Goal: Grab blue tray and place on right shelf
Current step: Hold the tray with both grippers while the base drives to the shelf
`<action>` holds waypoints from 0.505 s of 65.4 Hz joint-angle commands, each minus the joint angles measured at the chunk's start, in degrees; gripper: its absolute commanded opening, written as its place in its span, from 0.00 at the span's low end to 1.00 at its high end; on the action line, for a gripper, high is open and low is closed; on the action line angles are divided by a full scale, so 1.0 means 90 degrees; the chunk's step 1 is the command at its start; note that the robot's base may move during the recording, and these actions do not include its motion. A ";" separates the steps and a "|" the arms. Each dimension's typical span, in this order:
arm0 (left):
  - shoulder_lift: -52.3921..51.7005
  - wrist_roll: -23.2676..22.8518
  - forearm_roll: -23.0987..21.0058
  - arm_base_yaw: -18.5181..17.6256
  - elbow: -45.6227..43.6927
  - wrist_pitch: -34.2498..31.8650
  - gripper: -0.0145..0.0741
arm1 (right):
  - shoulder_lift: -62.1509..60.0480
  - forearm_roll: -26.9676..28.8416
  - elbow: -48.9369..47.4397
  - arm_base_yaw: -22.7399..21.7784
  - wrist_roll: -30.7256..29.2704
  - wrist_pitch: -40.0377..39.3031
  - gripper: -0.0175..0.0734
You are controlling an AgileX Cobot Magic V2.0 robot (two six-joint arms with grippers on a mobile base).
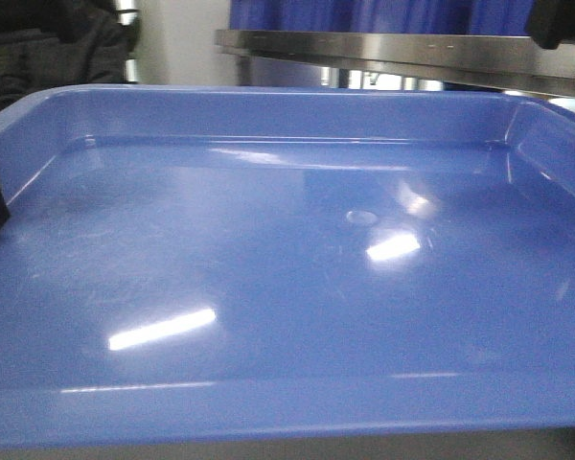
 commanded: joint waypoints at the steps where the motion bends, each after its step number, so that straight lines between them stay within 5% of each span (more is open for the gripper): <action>1: -0.0146 -0.0089 -0.0170 -0.0024 -0.0180 -0.0267 0.17 | -0.0143 0.0089 -0.0201 0.0037 0.0082 -0.0380 0.43; 33: -0.0146 -0.0089 -0.0170 -0.0024 -0.0180 -0.0241 0.17 | -0.0143 0.0089 -0.0201 0.0037 0.0082 -0.0380 0.43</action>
